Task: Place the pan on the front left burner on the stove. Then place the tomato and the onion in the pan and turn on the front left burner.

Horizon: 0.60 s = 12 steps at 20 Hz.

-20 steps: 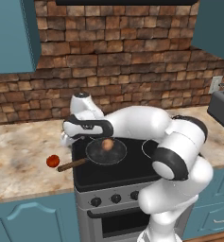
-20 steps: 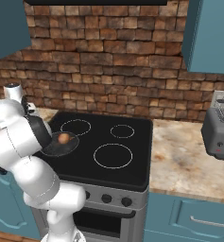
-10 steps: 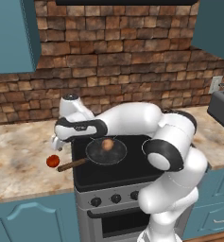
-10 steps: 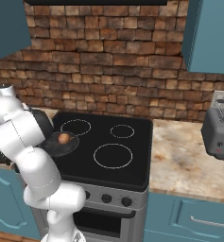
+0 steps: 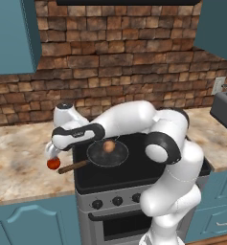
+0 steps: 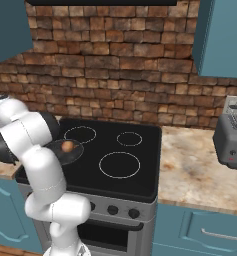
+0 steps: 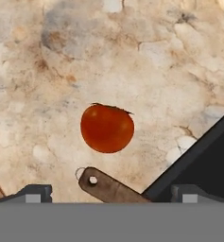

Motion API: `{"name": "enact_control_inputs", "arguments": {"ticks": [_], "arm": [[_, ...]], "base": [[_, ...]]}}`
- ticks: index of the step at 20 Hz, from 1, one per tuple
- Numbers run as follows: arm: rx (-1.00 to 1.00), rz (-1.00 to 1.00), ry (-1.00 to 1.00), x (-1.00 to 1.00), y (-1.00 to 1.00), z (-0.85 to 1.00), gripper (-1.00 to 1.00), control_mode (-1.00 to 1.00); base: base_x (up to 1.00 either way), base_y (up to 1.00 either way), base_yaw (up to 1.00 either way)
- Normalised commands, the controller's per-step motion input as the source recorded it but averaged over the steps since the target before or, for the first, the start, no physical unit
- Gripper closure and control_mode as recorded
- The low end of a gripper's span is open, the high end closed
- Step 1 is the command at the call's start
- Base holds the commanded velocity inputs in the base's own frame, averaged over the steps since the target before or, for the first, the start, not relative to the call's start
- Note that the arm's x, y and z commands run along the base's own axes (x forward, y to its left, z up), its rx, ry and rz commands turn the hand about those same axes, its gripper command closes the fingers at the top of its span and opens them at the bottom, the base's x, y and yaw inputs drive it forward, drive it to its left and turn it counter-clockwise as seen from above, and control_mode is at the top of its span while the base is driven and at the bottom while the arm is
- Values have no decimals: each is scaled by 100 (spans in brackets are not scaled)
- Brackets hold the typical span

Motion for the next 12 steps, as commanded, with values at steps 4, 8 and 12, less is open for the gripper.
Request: {"name": "enact_control_inputs", "arguments": {"ticks": [4, 8, 12], "arm": [[0, 2, 0, 0, 19, -24, -100, -100], [0, 1, 0, 6, 18, -20, -100, -100], [0, 0, 0, 19, 11, -17, -100, -100]], "base": [[0, 0, 0], [0, 0, 0], [0, 0, 0]]}}
